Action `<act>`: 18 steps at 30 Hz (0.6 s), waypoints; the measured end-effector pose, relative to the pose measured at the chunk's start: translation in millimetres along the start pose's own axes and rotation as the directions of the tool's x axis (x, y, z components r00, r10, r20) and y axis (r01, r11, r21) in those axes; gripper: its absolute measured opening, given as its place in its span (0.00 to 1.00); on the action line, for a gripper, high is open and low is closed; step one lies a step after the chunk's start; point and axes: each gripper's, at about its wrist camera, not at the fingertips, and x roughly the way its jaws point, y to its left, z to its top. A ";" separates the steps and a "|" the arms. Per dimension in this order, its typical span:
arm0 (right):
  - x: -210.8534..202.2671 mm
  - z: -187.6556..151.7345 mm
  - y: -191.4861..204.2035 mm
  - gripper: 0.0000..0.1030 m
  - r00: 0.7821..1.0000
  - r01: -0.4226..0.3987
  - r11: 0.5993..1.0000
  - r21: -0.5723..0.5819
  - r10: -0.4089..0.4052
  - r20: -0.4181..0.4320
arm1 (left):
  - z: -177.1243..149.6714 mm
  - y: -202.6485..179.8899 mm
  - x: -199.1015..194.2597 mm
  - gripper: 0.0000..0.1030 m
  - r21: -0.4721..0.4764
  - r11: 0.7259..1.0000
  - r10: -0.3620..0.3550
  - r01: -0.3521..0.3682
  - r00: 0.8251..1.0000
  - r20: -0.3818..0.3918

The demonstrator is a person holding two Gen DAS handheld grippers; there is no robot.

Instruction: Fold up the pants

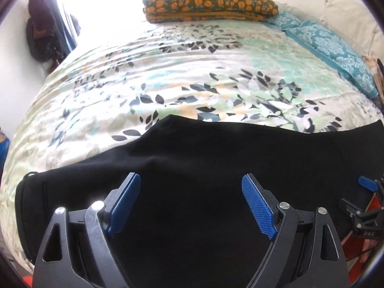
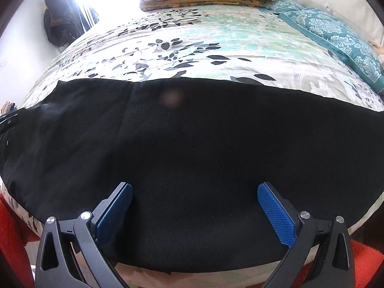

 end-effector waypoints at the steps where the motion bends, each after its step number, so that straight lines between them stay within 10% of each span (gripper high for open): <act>1: -0.4 -0.6 0.1 1.00 1.000 -0.002 1.000 -0.004 0.002 0.002 | 4.4 1.3 18.1 0.85 -0.007 0.999 0.031 -0.032 0.998 -0.054; 7: 1.2 -0.7 1.5 1.00 1.000 -0.007 1.000 -0.015 0.007 0.004 | -5.4 12.4 29.5 0.92 -0.048 0.997 0.060 -0.065 0.992 -0.112; 13: 2.4 -0.4 2.5 1.00 1.000 0.003 1.000 -0.016 -0.003 0.007 | 28.3 -1.8 2.7 0.93 -0.054 0.995 -0.088 0.088 0.996 0.015; 18: 2.3 -0.5 2.2 1.00 1.000 0.008 1.000 -0.016 -0.007 0.007 | 39.1 -21.3 50.5 0.94 0.005 0.999 -0.043 0.043 0.996 -0.073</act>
